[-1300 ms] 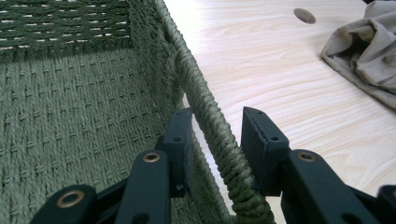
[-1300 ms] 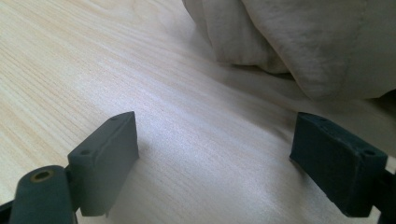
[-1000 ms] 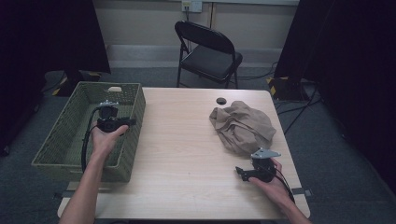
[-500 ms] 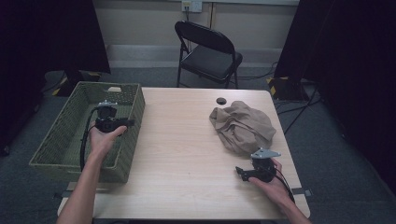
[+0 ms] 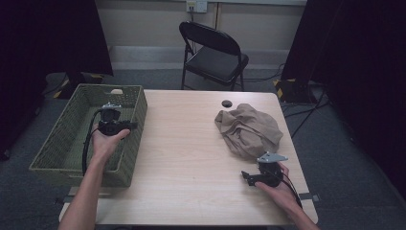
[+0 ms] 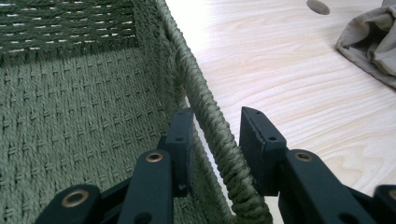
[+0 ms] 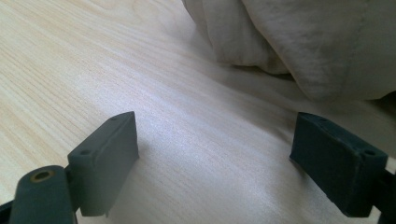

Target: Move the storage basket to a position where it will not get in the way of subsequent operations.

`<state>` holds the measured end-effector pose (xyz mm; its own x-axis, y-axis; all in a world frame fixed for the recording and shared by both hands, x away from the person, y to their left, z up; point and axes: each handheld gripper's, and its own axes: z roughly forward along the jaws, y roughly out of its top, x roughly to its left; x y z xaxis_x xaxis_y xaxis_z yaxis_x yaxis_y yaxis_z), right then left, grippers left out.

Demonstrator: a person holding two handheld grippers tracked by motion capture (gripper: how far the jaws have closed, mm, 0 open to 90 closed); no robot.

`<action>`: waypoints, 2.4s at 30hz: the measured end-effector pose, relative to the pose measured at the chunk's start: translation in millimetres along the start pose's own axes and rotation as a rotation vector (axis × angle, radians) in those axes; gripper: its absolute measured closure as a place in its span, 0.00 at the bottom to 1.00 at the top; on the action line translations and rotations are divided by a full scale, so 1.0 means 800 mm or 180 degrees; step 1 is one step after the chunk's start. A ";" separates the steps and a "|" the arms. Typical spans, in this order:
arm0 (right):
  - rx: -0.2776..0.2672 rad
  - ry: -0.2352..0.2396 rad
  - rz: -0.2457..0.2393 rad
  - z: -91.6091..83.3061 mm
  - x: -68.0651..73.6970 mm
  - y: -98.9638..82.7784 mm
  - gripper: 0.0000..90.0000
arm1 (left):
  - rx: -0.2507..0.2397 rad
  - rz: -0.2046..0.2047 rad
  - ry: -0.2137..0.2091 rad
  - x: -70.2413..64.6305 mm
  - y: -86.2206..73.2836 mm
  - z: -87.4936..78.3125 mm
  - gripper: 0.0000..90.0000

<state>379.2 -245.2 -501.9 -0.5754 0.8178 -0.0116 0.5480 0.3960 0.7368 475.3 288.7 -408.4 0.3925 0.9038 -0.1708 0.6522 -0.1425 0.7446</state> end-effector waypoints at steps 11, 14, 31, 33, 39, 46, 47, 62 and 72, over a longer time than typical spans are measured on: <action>0.0003 0.0000 0.0002 0.000 0.000 0.000 0.15 | 0.0026 -0.0157 0.0049 0.002 0.000 -0.001 0.68; 0.0003 0.0001 0.0001 0.000 0.000 0.000 0.15 | 0.0064 -0.0165 0.0114 0.003 -0.004 -0.001 0.59; 0.0005 0.0001 0.0000 0.000 0.000 0.001 0.15 | -0.0187 0.0233 0.0043 -0.024 -0.006 -0.033 0.41; 0.0004 -0.0005 0.0004 0.001 0.000 0.001 0.15 | -0.0237 0.0246 -0.0043 -0.030 -0.006 -0.039 0.39; 0.0004 -0.0004 0.0014 0.001 0.000 0.001 0.15 | -0.0318 0.0349 -0.0168 -0.062 -0.005 -0.050 0.38; 0.0075 0.0020 0.0035 -0.001 0.000 0.003 0.15 | -0.0371 0.0557 -0.0389 -0.097 -0.013 -0.051 0.44; 0.0086 0.0033 0.0045 -0.002 0.000 0.003 0.16 | -0.0350 0.0654 -0.0390 -0.104 -0.015 -0.052 0.44; -0.0130 0.0137 0.0116 -0.028 -0.002 0.022 0.27 | -0.0094 0.0855 -0.0807 -0.170 -0.040 0.004 0.44; -0.0383 0.0174 0.0030 -0.045 -0.006 0.057 0.31 | 0.0275 0.0726 -0.0846 -0.163 -0.077 0.046 0.43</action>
<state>384.9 -246.1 -443.8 -0.6044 0.7961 0.0302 0.4788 0.3327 0.8124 408.1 165.1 -455.9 0.6818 0.7098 -0.1769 0.5763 -0.3722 0.7276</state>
